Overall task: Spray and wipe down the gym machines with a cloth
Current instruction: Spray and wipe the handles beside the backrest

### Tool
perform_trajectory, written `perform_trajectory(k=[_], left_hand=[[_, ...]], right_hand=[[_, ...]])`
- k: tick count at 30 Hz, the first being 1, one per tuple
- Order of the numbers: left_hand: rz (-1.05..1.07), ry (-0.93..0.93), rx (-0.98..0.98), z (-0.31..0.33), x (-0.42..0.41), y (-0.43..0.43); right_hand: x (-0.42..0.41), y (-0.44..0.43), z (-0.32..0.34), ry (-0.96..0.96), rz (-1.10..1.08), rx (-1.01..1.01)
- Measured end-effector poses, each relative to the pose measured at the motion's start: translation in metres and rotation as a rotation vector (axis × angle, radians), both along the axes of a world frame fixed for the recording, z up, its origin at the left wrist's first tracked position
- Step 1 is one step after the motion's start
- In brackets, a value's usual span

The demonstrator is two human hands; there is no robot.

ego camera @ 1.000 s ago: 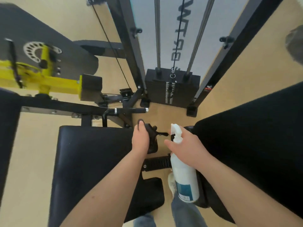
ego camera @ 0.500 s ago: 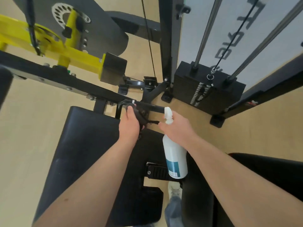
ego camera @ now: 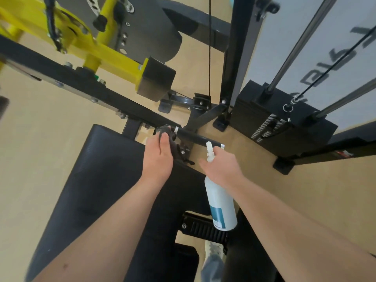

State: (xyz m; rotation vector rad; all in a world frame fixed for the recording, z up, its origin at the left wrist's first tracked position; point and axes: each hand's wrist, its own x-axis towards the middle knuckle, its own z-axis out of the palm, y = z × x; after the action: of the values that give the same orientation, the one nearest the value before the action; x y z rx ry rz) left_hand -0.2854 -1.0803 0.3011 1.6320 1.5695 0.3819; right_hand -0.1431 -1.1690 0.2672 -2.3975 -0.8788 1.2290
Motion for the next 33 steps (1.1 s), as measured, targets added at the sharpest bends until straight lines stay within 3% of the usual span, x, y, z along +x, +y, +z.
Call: perform_trajectory(k=[5,8,10,12,17,21,27,33], left_hand=[[-0.281,0.116,0.157,-0.015,0.007,0.014],[-0.624,0.528,0.370,-0.036,0.020,0.028],[-0.847,0.790,0.343,-0.049,0.030,0.037],[-0.979,0.890,0.306,-0.062,0.035,0.046],[-1.200,1.002,0.415,-0.076,0.043,0.065],[-1.194,1.062,0.410,-0.084,0.079,0.069],[-1.311,0.935,0.227,-0.128,0.153,0.013],[-1.360,0.803,0.360,-0.126,0.133,0.029]], right_hand=[[0.020,-0.005,-0.008,0.005,-0.008,-0.062],[0.026,-0.001,-0.019,0.001,-0.023,-0.061],[0.027,0.003,-0.026,0.005,-0.031,-0.044],[0.030,0.008,-0.030,0.009,-0.050,-0.031],[0.044,0.013,-0.042,0.104,-0.190,-0.017],[0.054,0.014,-0.055,0.124,-0.202,-0.032],[0.085,0.005,-0.059,0.126,-0.343,-0.104],[0.099,0.011,-0.056,0.095,-0.356,-0.076]])
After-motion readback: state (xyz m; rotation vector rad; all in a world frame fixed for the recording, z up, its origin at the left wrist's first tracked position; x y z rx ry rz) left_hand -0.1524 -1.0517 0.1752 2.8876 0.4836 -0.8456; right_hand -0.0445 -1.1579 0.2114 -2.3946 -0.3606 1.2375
